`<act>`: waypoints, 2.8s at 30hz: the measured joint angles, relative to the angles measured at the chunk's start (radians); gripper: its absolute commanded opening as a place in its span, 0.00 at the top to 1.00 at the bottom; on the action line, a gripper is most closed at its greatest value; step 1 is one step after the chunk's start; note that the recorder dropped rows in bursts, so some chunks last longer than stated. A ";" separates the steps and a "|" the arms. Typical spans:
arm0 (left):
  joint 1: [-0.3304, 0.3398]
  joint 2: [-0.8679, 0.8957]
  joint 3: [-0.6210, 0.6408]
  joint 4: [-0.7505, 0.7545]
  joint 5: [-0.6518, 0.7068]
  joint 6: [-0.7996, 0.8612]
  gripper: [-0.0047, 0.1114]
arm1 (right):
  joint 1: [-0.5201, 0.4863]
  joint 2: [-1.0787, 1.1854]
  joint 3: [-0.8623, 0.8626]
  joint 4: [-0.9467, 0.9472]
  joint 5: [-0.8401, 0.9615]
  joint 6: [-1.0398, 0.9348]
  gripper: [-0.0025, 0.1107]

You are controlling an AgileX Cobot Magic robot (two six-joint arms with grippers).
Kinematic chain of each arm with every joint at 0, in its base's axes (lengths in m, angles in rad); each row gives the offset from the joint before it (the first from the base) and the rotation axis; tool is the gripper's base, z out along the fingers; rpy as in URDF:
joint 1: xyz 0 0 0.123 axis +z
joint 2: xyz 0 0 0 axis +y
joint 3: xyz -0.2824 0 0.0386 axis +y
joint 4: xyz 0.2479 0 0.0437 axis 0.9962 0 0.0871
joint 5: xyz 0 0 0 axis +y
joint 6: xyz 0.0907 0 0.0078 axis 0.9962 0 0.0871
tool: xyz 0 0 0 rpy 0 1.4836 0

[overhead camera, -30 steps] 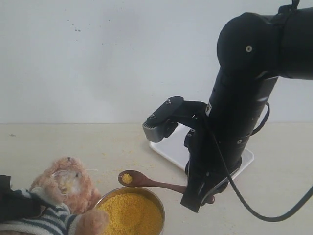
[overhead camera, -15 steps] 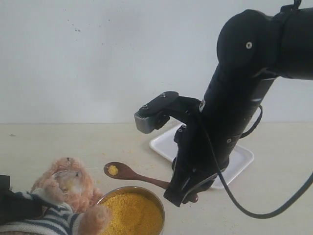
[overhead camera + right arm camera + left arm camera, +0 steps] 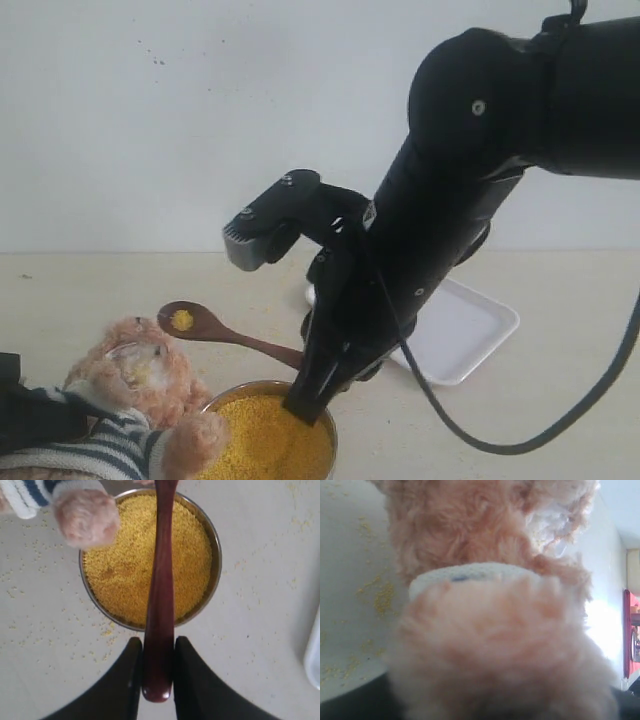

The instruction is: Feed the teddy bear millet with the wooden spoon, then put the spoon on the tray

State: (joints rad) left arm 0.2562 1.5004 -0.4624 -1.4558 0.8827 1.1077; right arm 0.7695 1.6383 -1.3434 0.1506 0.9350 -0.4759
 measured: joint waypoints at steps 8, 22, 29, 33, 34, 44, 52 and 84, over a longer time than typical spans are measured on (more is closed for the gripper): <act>0.000 0.000 0.000 0.000 0.008 0.000 0.92 | 0.125 0.000 0.000 -0.180 -0.121 0.039 0.98; 0.000 0.000 0.000 -0.002 0.038 0.007 0.92 | 0.156 0.062 0.000 -0.375 -0.147 0.206 0.98; 0.000 0.000 0.000 -0.002 0.038 0.007 0.92 | 0.251 0.064 0.000 -0.601 -0.153 0.331 0.98; 0.000 0.000 0.000 -0.002 0.038 0.007 0.92 | 0.289 0.064 0.000 -0.712 -0.127 0.384 0.98; 0.000 0.000 0.000 -0.002 0.038 0.007 0.92 | 0.296 0.064 0.000 -0.720 -0.115 0.386 0.98; 0.000 0.000 0.000 -0.002 0.038 0.009 0.92 | 0.298 0.064 0.121 -0.883 -0.170 0.530 0.98; 0.000 0.000 0.000 -0.006 0.038 0.011 0.92 | 0.298 0.064 0.271 -1.131 -0.368 0.831 0.98; 0.000 0.000 0.000 -0.007 0.042 0.030 0.92 | 0.466 0.064 0.318 -1.664 -0.137 1.193 0.98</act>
State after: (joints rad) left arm 0.2562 1.5004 -0.4624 -1.4627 0.9252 1.1372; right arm 1.2354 1.7023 -1.0258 -1.5136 0.7978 0.7173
